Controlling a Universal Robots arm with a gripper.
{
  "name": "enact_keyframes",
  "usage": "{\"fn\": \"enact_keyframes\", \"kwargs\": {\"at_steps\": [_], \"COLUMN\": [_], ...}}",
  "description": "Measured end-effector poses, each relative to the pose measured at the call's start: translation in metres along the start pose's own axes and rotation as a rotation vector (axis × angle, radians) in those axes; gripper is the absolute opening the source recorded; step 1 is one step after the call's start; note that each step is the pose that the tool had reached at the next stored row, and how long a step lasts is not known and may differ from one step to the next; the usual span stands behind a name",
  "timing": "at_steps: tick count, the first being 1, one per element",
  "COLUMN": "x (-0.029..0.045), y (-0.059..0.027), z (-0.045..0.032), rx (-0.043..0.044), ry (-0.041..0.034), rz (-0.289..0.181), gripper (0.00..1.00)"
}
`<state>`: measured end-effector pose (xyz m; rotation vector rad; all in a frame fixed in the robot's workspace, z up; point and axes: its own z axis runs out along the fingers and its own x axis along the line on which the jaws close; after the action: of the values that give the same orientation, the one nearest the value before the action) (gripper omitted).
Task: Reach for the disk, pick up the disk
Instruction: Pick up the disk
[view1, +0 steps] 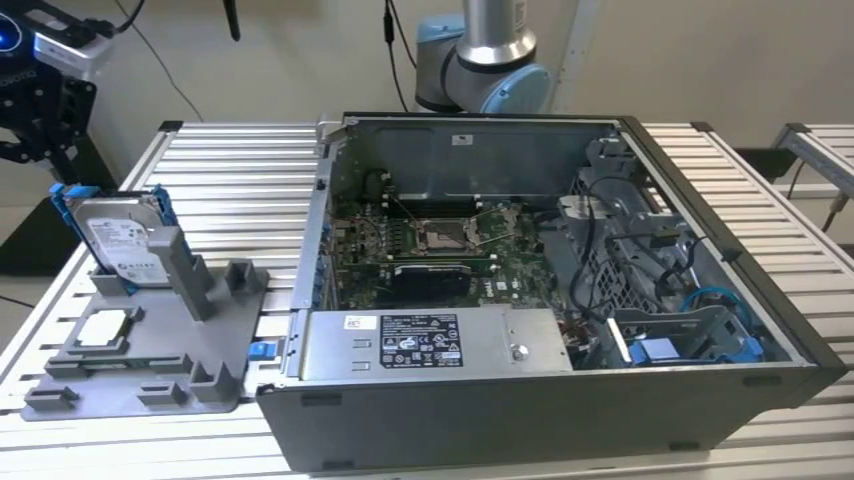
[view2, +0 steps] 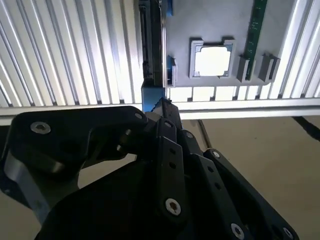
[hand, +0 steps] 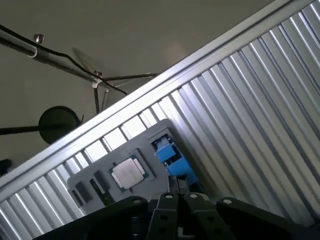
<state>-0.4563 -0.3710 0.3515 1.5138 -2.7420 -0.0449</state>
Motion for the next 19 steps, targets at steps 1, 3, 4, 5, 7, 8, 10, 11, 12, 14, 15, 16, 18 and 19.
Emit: {"fn": "enact_keyframes", "kwargs": {"at_steps": [1, 3, 4, 5, 7, 8, 10, 11, 12, 14, 15, 16, 18, 19], "x": [0.0, 0.0, 0.0, 0.0, 0.0, 0.0, 0.0, 0.0, 0.0, 0.0, 0.0, 0.0, 0.0, 0.0], "y": [0.0, 0.0, 0.0, 0.0, 0.0, 0.0, 0.0, 0.0, 0.0, 0.0, 0.0, 0.0, 0.0, -0.0001], "z": [0.0, 0.0, 0.0, 0.0, 0.0, 0.0, 0.0, 0.0, 0.0, 0.0, 0.0, 0.0001, 0.0003, 0.0008], "rx": [-0.0001, -0.0003, -0.0003, -0.0004, -0.0005, -0.0006, -0.0008, -0.0009, -0.001, -0.0012, -0.001, -0.0002, 0.0011, 0.0018], "ry": [0.0005, 0.0016, 0.0021, 0.0026, 0.0036, 0.0042, 0.0052, 0.0057, 0.0062, 0.0074, 0.0079, 0.008, 0.0084, 0.0083], "rz": [-0.019, -0.054, -0.072, -0.091, -0.127, -0.146, -0.181, -0.199, -0.218, -0.257, -0.276, -0.294, -0.33, -0.347], "gripper": [0.0, 0.0, 0.0, 0.0, 0.0, 0.0, 0.0, 0.0, 0.0, 0.0, 0.0, 0.0, 0.0, 0.0]}}
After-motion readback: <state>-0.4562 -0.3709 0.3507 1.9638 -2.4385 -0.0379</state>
